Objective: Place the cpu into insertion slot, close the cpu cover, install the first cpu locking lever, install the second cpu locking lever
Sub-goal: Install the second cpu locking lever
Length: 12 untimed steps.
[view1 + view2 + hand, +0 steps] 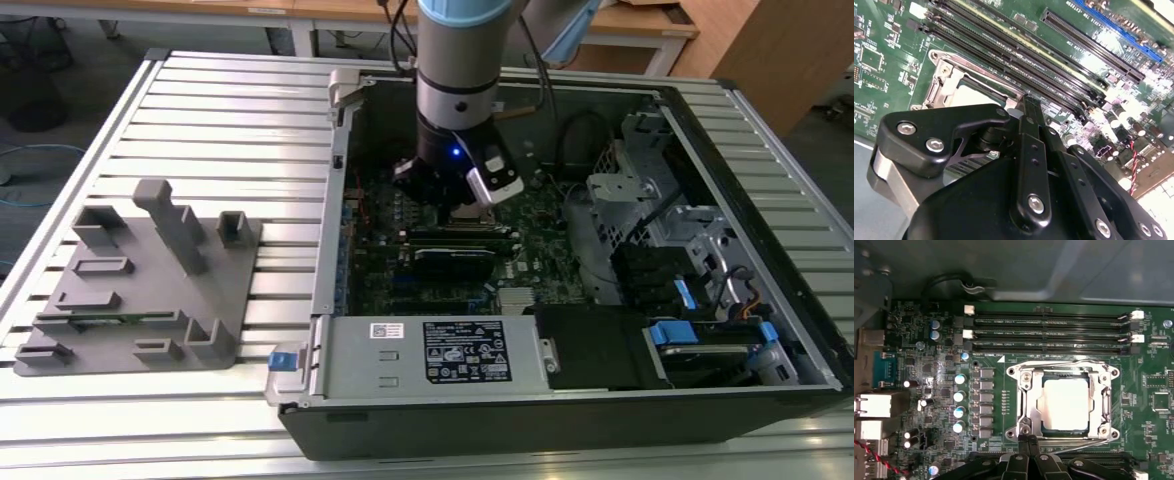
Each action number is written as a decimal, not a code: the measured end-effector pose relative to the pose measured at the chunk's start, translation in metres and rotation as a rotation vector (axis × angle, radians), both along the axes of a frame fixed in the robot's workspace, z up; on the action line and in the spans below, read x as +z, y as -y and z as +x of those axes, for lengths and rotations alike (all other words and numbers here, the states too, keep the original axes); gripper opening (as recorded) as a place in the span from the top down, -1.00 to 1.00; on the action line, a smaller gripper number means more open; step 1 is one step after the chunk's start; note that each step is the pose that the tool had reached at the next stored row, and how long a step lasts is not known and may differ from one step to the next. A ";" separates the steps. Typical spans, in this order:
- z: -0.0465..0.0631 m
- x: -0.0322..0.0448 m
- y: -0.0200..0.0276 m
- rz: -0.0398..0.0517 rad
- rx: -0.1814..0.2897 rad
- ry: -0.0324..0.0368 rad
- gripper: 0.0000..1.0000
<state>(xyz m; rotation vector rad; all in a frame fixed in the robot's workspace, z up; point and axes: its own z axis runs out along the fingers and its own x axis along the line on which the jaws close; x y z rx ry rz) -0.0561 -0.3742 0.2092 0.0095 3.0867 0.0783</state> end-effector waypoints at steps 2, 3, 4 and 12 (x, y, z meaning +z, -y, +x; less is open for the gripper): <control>0.000 0.0000 0.0015 0.0001 0.000 0.0000 0.79; 0.000 0.0000 0.0023 0.0002 0.000 0.0000 0.79; 0.000 0.0000 0.0030 0.0002 0.000 0.0001 0.79; 0.000 0.0001 0.0066 0.0025 0.000 0.0000 0.79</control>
